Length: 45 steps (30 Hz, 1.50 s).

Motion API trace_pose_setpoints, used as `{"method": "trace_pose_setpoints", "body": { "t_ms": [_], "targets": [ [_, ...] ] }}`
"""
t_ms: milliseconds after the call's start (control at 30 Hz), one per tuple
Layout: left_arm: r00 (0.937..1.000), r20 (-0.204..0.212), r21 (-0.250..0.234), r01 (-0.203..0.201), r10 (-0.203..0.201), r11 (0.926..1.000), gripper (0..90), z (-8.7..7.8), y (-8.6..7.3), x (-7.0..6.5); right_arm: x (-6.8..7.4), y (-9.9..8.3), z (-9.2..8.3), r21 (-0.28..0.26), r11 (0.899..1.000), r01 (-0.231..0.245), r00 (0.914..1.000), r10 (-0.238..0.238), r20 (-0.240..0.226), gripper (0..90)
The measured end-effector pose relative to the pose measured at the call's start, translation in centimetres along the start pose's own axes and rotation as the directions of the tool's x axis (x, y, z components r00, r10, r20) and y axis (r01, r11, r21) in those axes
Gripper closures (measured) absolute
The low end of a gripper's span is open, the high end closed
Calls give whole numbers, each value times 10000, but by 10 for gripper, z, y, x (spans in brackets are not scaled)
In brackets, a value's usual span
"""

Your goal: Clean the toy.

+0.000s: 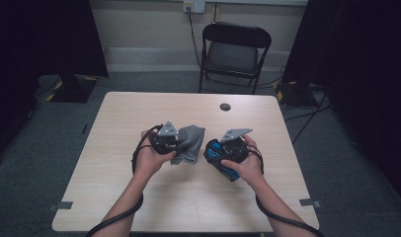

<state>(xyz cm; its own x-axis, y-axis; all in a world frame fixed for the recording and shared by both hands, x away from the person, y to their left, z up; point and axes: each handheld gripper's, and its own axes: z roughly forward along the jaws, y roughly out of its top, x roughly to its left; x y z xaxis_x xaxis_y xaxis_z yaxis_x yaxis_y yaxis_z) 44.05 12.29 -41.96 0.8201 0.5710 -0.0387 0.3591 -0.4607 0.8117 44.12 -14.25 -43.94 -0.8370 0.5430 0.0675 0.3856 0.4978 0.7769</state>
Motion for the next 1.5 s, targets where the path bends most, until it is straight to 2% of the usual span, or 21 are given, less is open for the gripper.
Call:
{"method": "trace_pose_setpoints", "body": {
  "t_ms": [67,367,867,1167,1500],
  "targets": [
    [9999,56,21,90,-90,10000,763,3,0,0,3,1,1,70,9999,119,9999,-118,-75,255],
    [9997,235,195,22,-27,9998,762,13,0,-4,7,2,5,179,9994,280,9993,-276,-244,255],
    [9975,624,291,-340,321,9990,761,16,2,-13,12,2,9,383,9981,474,9985,-463,-303,255],
    [9944,994,175,-382,363,9991,761,14,1,-12,10,2,8,353,9984,434,9987,-424,-290,255],
    [9919,1200,208,-445,417,9988,761,11,1,-13,4,4,5,372,9987,354,9992,-348,-177,255]
  ]
}}
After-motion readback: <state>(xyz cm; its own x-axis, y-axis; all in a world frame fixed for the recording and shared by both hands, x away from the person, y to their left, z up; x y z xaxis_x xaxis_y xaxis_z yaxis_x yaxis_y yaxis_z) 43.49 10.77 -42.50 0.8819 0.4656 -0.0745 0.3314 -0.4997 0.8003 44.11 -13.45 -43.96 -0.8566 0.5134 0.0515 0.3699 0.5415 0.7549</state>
